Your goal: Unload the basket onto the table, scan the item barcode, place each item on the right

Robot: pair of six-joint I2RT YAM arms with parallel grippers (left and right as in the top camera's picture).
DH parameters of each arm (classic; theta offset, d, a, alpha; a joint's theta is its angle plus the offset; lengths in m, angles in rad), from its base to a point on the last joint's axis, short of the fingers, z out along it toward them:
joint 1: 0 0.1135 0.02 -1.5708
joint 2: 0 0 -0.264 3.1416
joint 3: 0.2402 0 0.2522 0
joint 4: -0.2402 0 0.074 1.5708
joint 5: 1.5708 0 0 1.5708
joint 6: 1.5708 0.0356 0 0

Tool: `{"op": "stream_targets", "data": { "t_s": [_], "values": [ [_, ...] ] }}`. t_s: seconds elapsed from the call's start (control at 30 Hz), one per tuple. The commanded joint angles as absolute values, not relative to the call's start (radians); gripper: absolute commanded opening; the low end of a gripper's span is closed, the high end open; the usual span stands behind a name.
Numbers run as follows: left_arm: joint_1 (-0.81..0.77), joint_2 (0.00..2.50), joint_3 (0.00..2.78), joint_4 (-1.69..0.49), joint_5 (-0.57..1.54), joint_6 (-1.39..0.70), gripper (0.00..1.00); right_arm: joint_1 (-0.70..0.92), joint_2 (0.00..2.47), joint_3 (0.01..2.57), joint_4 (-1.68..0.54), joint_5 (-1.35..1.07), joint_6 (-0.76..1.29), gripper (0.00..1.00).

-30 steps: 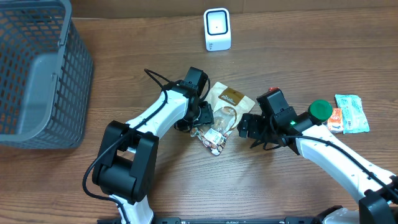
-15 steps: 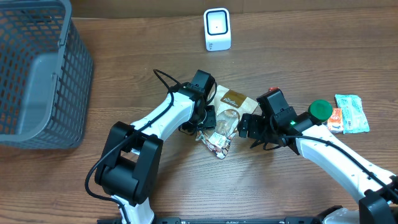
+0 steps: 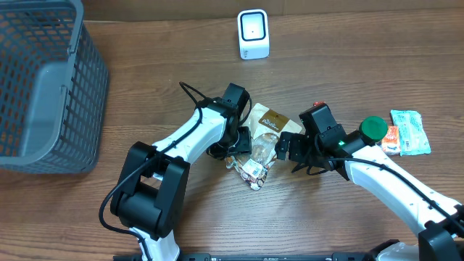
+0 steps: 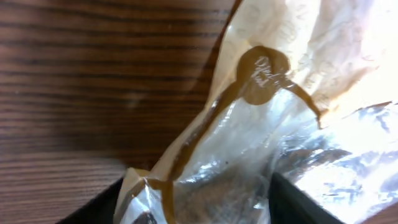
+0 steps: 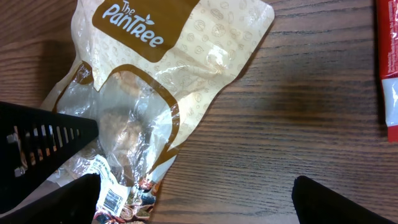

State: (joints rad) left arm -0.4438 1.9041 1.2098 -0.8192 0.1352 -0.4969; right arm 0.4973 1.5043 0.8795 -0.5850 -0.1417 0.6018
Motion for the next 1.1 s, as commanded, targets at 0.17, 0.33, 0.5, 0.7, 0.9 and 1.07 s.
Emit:
{"op": "stream_targets", "data": {
  "t_s": [0.17, 0.33, 0.5, 0.7, 0.9, 1.07],
  "values": [
    [-0.447, 1.912, 1.139, -0.8, 0.148, -0.524, 0.63, 0.495, 1.498, 0.891, -0.582, -0.135, 0.601, 1.0],
    [-0.447, 1.912, 1.138, -0.801, 0.218, -0.524, 0.61, 0.495, 1.498, 0.891, -0.582, -0.136, 0.601, 1.0],
    [-0.447, 1.912, 1.134, -0.801, 0.237, -0.524, 0.41, 0.495, 1.498, 0.891, -0.583, -0.136, 0.601, 1.0],
    [-0.44, 1.911, 1.14, -0.798, 0.237, -0.503, 0.17, 0.495, 1.498, 0.891, -0.574, -0.209, 0.6, 1.0],
    [-0.39, 1.901, 1.173, -0.8, 0.337, -0.406, 0.14, 0.474, 1.498, 0.891, -0.567, -0.231, 0.593, 1.0],
    [-0.342, 1.892, 1.208, -0.825, 0.421, -0.317, 0.05, 0.444, 1.498, 0.891, -0.562, -0.307, 0.547, 1.0]
  ]
}}
